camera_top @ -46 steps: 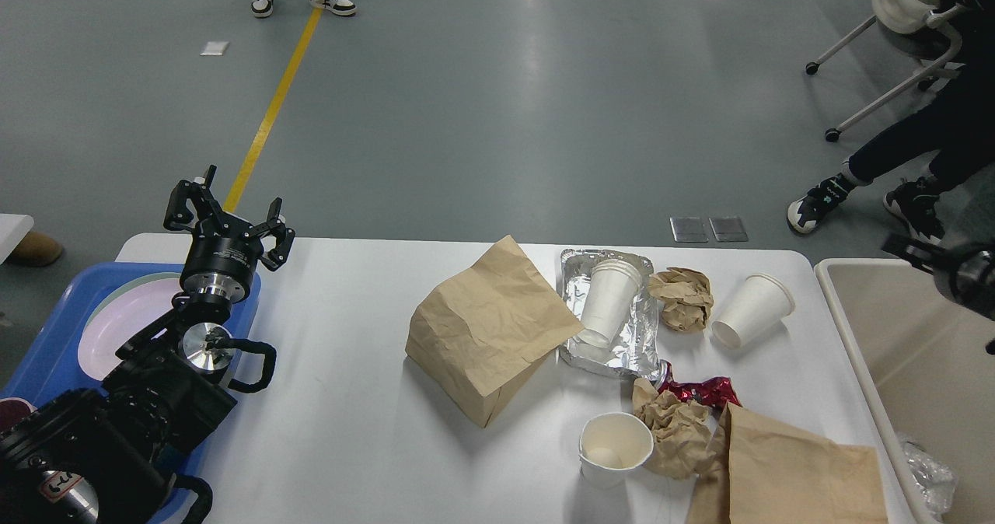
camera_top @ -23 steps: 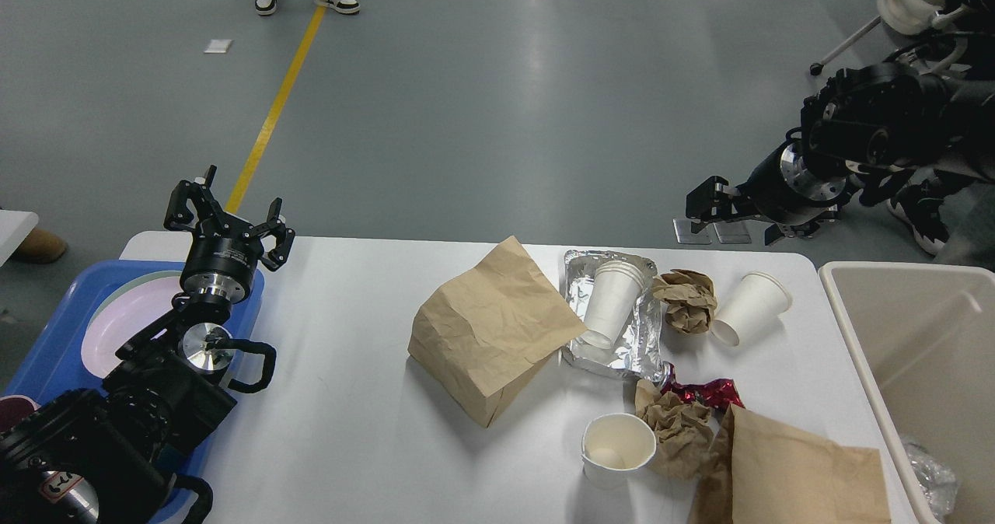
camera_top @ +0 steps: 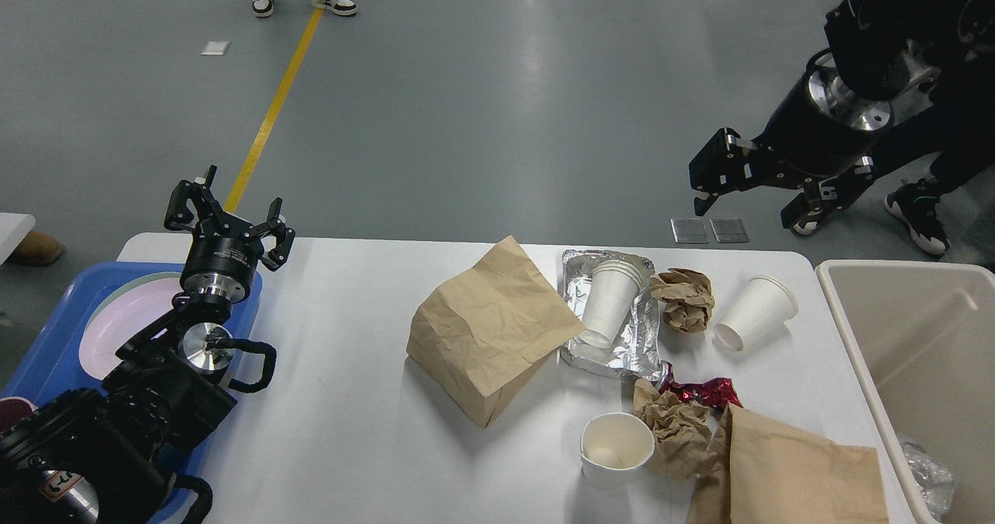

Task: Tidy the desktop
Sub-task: 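Move the right gripper down to the white paper cup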

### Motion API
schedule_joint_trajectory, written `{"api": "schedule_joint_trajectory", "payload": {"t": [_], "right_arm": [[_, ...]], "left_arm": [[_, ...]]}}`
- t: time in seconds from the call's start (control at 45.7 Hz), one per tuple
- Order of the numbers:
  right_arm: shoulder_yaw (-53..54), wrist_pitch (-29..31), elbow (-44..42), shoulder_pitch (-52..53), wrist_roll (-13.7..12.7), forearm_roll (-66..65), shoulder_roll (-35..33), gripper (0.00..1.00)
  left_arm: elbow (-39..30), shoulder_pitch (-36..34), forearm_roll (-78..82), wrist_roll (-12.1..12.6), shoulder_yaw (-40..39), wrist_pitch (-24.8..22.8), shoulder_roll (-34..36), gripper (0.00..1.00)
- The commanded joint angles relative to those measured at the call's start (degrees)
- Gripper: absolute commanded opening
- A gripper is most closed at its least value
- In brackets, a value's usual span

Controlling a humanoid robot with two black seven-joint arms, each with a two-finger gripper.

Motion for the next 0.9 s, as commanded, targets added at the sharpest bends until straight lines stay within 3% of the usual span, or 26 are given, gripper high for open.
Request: {"api": "schedule_joint_trajectory", "payload": {"t": [0.0, 0.175, 0.35, 0.634, 0.875], "right_arm": [[2.7, -9.4, -6.7, -12.8, 0.0, 0.2, -2.6, 1.00], [9.8, -22.9, -17.3, -31.6, 0.0, 0.4, -3.5, 1.00], [14.5, -31.8, -25.1, -43.6, -0.1, 2.0, -3.2, 1.00], [16.7, -35.4, -35.5, -53.0, -0.2, 2.2, -1.4, 1.00], [19.3, -38.8, -36.9, -56.5, -0.1, 2.2, -1.4, 1.00]], "left_arm": [[0.0, 0.0, 0.0, 0.0, 0.0, 0.0, 0.0, 0.96], [0.0, 0.0, 0.0, 0.0, 0.0, 0.0, 0.0, 0.97], [0.0, 0.0, 0.0, 0.0, 0.0, 0.0, 0.0, 0.96], [0.0, 0.0, 0.0, 0.0, 0.0, 0.0, 0.0, 0.97], [0.0, 0.0, 0.0, 0.0, 0.0, 0.0, 0.0, 0.96]]}}
